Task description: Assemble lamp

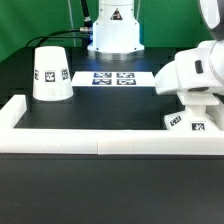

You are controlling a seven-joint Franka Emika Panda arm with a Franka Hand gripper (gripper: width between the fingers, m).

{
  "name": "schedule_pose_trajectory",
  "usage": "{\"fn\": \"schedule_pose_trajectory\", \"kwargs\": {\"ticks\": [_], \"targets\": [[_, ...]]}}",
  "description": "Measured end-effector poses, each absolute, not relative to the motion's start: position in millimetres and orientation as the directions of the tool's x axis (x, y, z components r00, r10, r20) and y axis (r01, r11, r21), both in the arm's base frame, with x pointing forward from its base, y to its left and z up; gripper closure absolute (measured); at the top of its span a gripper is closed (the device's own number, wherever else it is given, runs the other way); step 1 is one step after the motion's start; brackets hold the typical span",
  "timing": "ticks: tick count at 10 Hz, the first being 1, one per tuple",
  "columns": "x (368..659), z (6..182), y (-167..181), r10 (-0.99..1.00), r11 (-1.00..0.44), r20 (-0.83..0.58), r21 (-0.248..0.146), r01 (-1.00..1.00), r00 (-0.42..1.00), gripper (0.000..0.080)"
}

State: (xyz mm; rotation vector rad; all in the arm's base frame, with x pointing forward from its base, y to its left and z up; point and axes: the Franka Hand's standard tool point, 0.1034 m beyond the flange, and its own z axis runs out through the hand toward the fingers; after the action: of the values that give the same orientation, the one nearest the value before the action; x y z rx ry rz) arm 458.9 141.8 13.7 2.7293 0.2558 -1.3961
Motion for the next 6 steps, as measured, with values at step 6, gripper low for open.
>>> {"fn": "schedule_pose_trajectory", "kwargs": {"ticks": [6], "targets": [[479.8, 73.6, 117.1, 0.190, -0.976, -0.795, -0.092, 0.196, 0.576, 0.0223]]}}
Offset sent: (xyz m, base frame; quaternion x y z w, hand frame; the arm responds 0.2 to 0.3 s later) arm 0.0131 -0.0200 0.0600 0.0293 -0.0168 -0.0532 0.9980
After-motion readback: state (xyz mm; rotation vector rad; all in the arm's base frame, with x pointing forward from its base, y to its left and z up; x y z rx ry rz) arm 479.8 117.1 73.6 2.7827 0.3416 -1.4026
